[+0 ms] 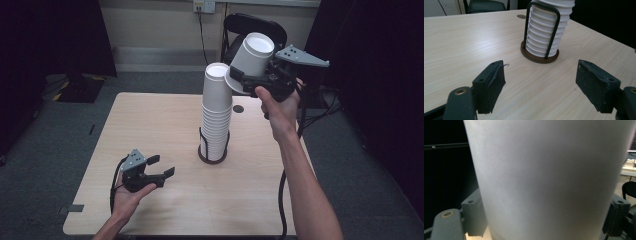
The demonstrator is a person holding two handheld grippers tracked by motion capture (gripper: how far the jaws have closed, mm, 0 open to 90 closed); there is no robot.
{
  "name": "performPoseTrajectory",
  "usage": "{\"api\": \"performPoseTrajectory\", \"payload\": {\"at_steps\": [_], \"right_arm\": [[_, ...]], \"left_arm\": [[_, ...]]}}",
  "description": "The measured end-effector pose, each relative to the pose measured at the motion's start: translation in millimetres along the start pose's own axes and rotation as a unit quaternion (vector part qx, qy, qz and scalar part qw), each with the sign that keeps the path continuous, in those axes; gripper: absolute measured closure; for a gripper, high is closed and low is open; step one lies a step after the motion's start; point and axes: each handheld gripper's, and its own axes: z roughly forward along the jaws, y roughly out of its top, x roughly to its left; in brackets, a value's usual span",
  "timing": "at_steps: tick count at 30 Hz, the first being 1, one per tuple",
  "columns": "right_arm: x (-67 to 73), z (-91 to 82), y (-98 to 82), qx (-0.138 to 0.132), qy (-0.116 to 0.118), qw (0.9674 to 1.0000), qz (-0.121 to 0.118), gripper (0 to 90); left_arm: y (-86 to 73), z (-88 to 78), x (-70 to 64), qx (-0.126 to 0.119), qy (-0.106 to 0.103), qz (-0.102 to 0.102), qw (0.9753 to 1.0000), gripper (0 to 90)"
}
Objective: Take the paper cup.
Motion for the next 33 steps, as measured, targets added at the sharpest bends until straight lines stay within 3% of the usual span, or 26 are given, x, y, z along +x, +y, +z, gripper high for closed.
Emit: {"api": "performPoseTrajectory", "payload": {"at_steps": [10, 21, 25, 33], "right_arm": [[-5.6, -19.6, -3.9, 0.004, -0.010, 0.9999, 0.004, 15.0], [-8.6, -41.0, -25.9, 0.020, -0.007, 0.9996, 0.020, 15.1], [-10.3, -47.5, -41.5, 0.027, -0.008, 0.9992, 0.030, 15.1], [-11.8, -54.2, -71.5, 0.045, -0.003, 0.9976, 0.052, 15.1]], "left_arm": [[0.6, 0.9, -1.2, 0.002, -0.002, 0.002, 1.0000, 23.0], [7.0, 0.9, -6.6, -0.004, -0.010, -0.002, 0.9999, 19.1], [12.1, 0.2, -8.9, -0.012, -0.034, -0.021, 0.9991, 16.2], [17.8, -0.3, -12.1, -0.014, -0.030, 0.008, 0.9994, 17.8]]}}
